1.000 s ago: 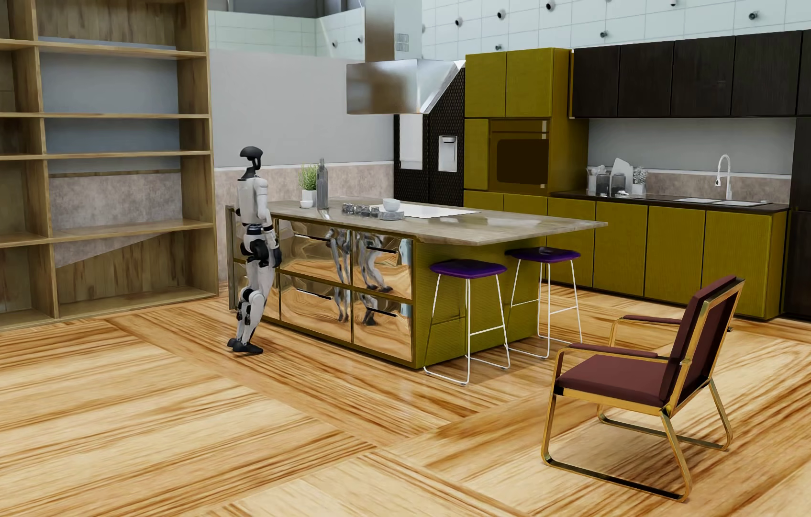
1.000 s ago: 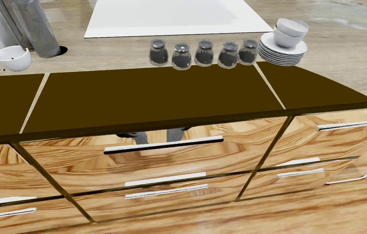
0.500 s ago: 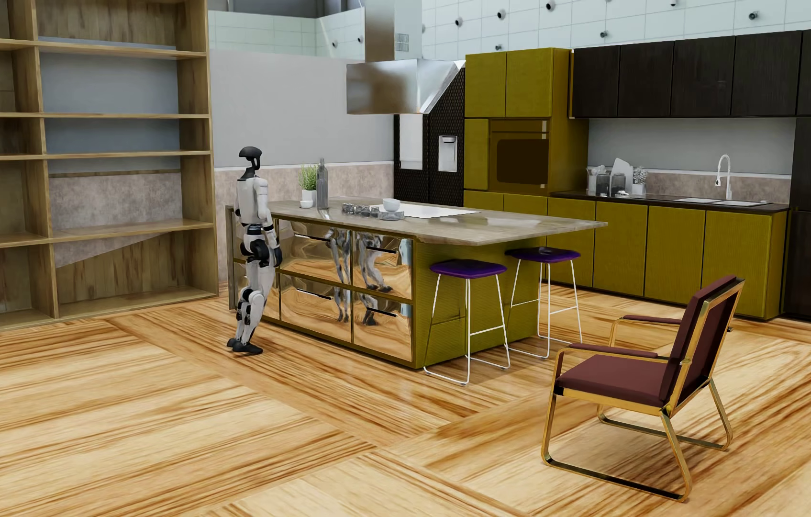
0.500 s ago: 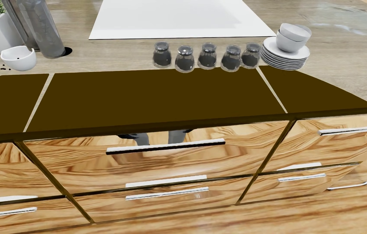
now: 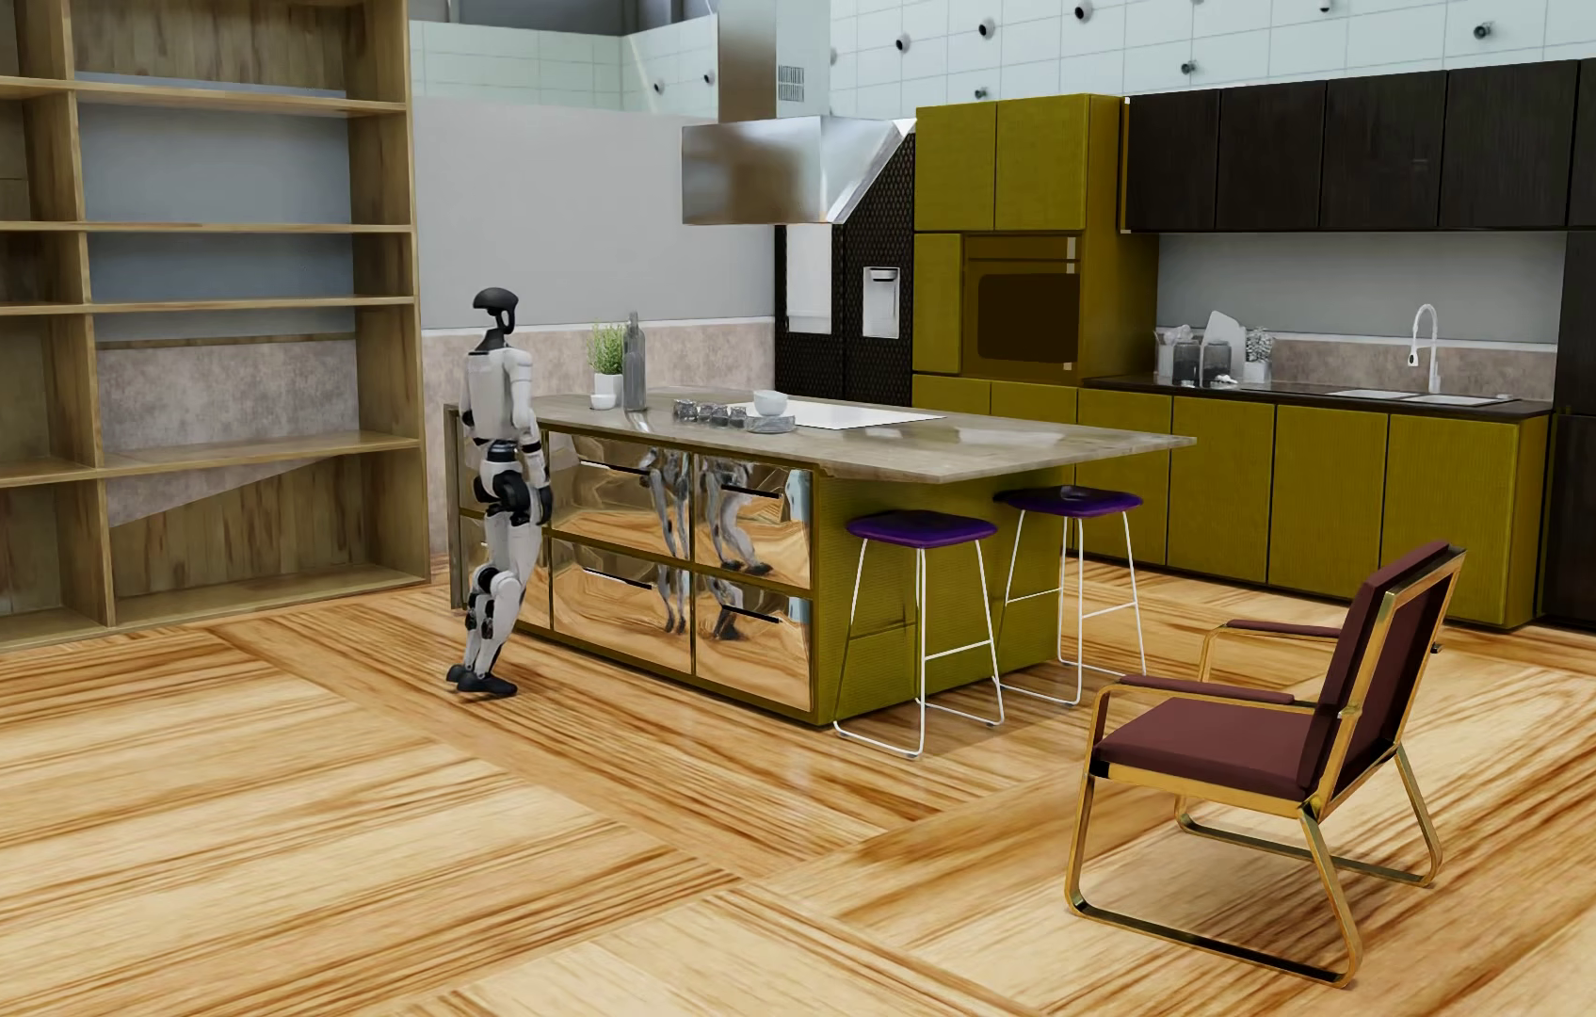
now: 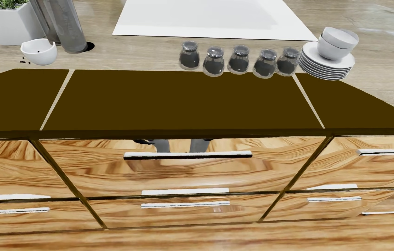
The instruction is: Move towards the corner
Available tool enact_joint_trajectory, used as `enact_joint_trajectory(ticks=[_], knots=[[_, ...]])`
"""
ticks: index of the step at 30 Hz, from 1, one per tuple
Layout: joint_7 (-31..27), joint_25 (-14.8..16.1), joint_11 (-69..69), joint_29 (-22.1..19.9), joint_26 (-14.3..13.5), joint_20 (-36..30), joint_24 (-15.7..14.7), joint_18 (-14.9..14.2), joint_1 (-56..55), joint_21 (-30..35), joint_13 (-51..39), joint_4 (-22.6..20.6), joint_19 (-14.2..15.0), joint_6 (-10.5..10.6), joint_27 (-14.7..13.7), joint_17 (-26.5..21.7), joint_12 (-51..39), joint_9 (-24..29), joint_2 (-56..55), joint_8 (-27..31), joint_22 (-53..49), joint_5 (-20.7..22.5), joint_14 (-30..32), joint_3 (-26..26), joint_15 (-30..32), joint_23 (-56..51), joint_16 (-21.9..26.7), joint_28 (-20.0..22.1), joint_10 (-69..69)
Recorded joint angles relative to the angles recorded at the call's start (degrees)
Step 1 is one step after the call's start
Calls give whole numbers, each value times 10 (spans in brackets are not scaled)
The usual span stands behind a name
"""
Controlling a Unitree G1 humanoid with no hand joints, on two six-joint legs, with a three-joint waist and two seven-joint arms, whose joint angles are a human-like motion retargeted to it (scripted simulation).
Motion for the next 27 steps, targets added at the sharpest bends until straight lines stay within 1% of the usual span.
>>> enact_joint_trajectory(ticks=[4,8,9,12,14,17,23,27], knots=[[0,0,-5,0,0,1,0,0,6,11,6,-1,0,-16,0,4,-17,11,9,0,2,-1,-4,27,1,-7,7,0,1],[0,0,-10,0,0,2,0,0,6,-3,21,-9,0,-29,0,0,-25,17,16,0,3,-7,-8,42,4,-31,14,0,1],[0,0,2,0,0,7,0,0,-5,-4,12,-13,0,-38,0,4,-30,16,-3,0,5,-12,-5,54,1,-27,16,0,1],[0,0,-12,0,0,6,0,0,-4,10,11,-13,0,-41,0,-4,-28,15,9,0,8,-12,-10,49,8,-37,19,0,4],[0,0,-7,0,0,2,0,0,-4,-3,9,-13,0,-42,0,-4,-32,19,7,0,12,-12,-11,60,5,-32,19,0,4],[0,0,-8,0,0,3,0,0,-8,-5,6,-12,0,-42,0,-6,-32,17,5,0,9,-11,-11,65,5,-33,18,0,5],[0,0,-8,0,0,9,0,0,-6,-5,10,-12,0,-43,0,2,-30,16,9,0,10,-12,-14,64,3,-35,18,0,6],[0,0,-7,0,0,8,0,0,-5,5,13,-10,0,-43,0,5,-29,14,9,0,6,-11,-14,66,1,-40,19,0,6]])
